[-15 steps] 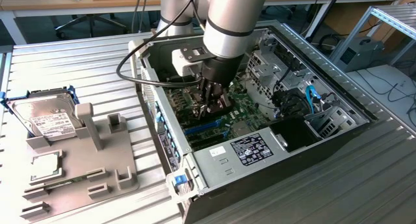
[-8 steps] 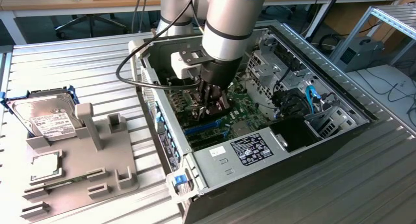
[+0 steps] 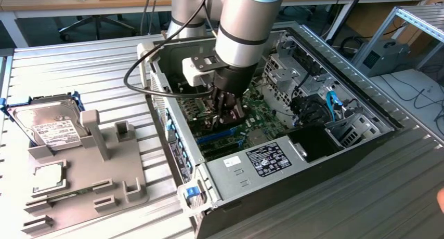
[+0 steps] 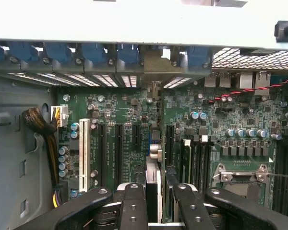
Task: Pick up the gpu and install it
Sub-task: 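Insert the gpu into the slot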
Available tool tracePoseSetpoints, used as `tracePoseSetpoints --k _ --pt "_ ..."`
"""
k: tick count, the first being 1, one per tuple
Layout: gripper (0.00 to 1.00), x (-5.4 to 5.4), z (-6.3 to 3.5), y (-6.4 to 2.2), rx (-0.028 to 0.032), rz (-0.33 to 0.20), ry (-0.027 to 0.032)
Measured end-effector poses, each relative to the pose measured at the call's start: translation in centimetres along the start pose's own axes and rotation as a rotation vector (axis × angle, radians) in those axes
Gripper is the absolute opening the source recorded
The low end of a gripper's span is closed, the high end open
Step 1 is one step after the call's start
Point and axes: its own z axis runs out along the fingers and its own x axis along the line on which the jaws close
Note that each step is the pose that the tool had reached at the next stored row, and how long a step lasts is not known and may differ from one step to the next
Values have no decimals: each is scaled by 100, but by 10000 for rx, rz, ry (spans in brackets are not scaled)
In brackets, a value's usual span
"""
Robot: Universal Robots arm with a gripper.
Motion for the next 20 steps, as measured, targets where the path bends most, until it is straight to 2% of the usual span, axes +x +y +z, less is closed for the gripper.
tracePoseSetpoints --k 2,16,20 --pt "27 1 16 2 -2 2 24" --pt "27 5 185 6 -4 27 29" --pt "27 5 190 5 -3 27 30"
